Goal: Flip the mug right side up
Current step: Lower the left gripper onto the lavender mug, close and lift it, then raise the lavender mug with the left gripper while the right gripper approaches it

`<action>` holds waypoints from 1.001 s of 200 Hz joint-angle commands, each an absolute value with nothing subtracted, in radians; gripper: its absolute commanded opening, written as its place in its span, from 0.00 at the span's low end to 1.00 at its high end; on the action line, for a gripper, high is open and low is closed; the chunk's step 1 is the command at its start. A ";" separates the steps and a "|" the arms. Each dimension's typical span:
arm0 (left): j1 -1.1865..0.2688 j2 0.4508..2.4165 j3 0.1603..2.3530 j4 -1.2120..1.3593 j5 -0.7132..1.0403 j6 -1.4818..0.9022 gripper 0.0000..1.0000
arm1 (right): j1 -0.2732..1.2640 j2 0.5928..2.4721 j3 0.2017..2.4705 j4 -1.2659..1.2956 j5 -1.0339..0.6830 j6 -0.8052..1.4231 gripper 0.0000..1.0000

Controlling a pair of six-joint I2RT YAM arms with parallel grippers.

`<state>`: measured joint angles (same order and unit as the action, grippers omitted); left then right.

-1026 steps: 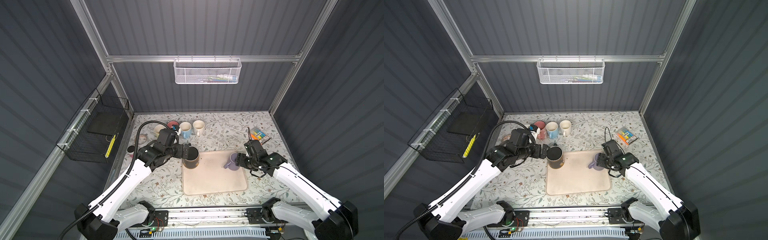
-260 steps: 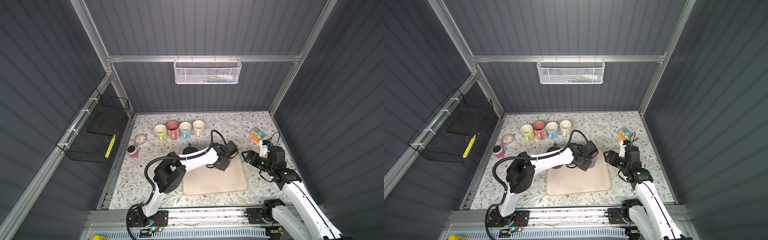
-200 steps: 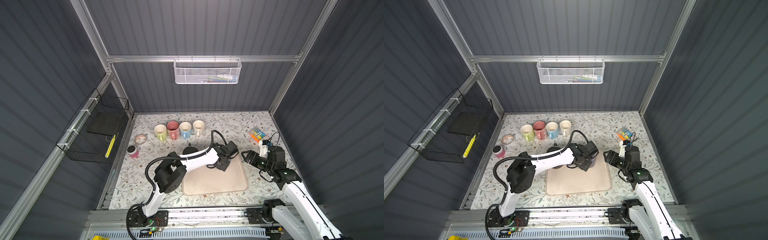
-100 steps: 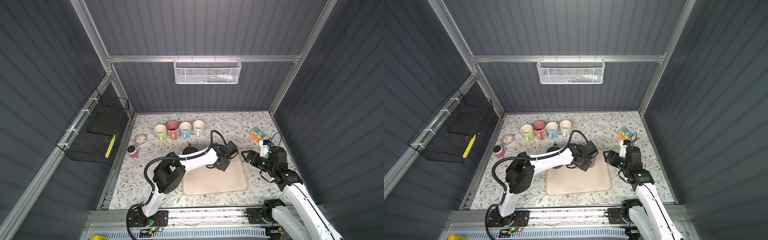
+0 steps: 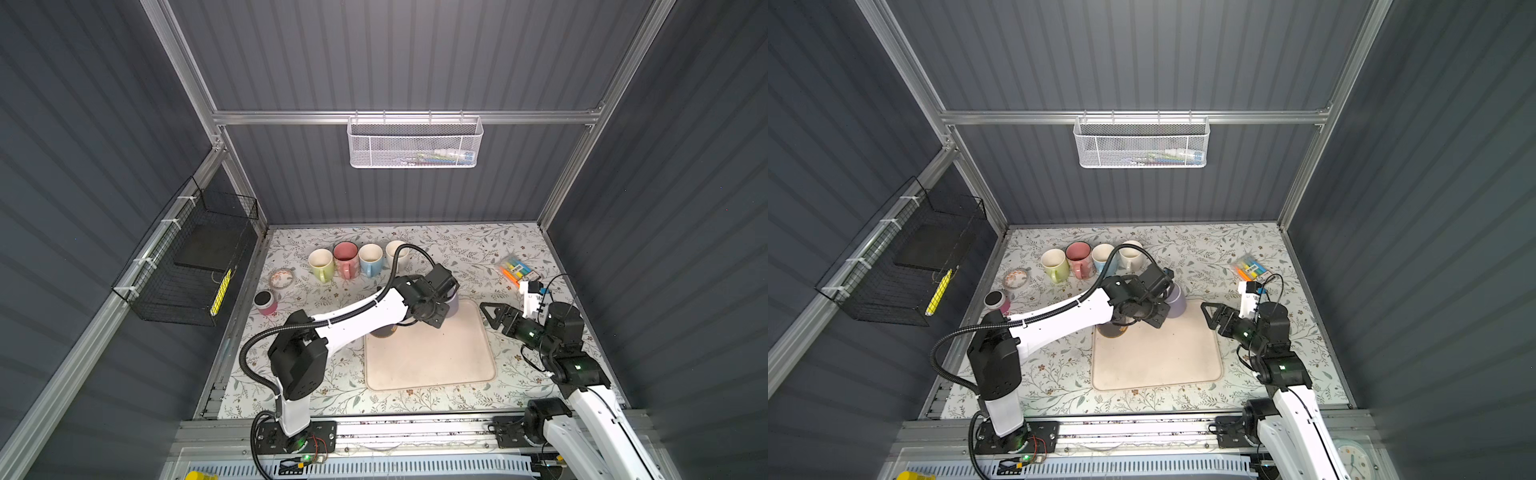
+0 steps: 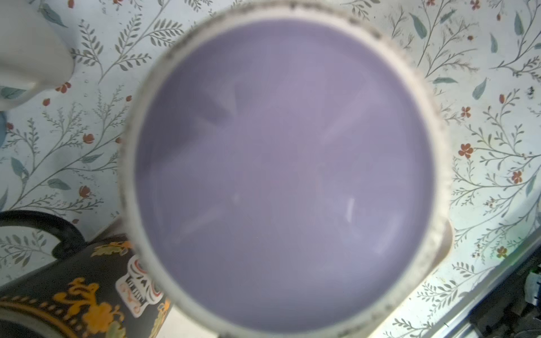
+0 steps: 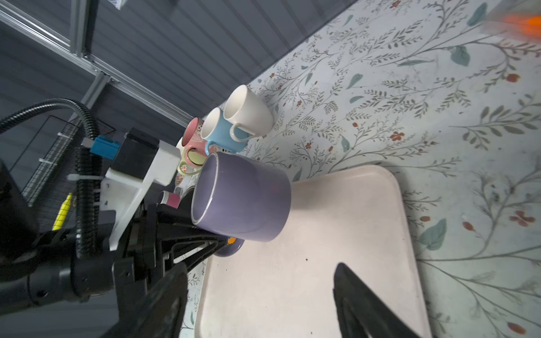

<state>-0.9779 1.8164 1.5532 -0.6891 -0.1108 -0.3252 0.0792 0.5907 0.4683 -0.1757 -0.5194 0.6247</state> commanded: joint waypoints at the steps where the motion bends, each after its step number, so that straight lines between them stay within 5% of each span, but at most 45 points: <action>1: -0.959 1.728 1.528 -0.599 -0.070 -0.306 0.00 | 0.074 0.562 0.455 -0.069 -0.596 0.669 0.78; 70: -0.878 1.524 1.422 -0.435 0.053 -0.332 0.00 | 0.073 0.567 0.387 0.273 -0.806 0.842 0.74; 200: -0.834 1.323 1.233 -0.079 0.251 -0.371 0.00 | 0.099 0.762 0.316 0.978 -0.979 1.187 0.42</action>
<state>-0.8474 1.3735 1.2358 -0.2710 0.1699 -0.3504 0.0826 0.7338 0.3134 0.7940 -0.9241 1.1221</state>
